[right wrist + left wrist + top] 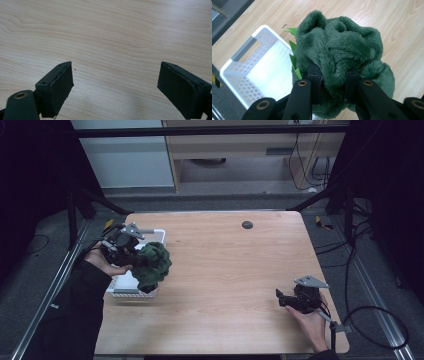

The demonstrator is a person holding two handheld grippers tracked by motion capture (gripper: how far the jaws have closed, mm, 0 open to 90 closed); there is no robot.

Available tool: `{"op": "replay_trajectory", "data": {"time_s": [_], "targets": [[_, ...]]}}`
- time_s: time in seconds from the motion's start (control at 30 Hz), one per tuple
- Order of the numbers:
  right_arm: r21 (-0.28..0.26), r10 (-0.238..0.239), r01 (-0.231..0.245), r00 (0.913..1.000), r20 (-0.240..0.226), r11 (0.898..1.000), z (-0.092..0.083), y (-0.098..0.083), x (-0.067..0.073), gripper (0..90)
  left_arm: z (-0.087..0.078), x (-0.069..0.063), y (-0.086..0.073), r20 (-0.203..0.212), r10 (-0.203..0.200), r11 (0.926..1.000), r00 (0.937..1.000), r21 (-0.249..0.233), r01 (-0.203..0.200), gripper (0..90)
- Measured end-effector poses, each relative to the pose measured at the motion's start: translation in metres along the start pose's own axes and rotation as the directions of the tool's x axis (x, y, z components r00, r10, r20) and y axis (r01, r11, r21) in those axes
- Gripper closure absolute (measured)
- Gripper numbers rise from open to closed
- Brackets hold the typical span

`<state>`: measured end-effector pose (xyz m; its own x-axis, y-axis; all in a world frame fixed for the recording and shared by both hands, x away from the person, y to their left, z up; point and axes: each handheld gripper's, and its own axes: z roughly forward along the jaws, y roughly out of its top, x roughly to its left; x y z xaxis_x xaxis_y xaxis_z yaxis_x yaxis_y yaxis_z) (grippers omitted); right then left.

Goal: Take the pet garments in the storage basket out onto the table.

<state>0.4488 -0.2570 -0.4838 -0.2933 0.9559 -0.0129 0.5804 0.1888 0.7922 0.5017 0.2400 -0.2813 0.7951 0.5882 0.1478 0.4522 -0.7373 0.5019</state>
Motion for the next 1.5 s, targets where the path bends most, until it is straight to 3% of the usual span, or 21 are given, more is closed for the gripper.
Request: {"op": "replay_trajectory", "data": {"time_s": [0.23,0.5,1.0,1.5], "targets": [[-0.001,-0.002,0.002,1.0000,-0.003,1.000,0.000,0.000,0.000,12.9,0.007,-0.016,0.010,0.030,0.055,0.9985,0.9981,0.001,-0.055,72.9],[0.000,-0.005,0.005,1.0000,-0.007,1.000,0.000,0.000,0.001,12.9,0.014,-0.037,0.026,0.064,0.123,0.9924,0.9904,-0.012,-0.122,72.9],[0.001,-0.005,0.005,0.9999,-0.013,1.000,0.001,0.001,0.002,12.9,0.037,-0.052,0.045,0.120,0.176,0.9843,0.9770,-0.012,-0.176,72.9],[0.003,-0.011,0.011,0.9999,-0.012,1.000,0.002,0.000,0.002,12.9,0.071,-0.069,0.061,0.193,0.221,0.9749,0.9561,-0.014,-0.222,72.9]]}}
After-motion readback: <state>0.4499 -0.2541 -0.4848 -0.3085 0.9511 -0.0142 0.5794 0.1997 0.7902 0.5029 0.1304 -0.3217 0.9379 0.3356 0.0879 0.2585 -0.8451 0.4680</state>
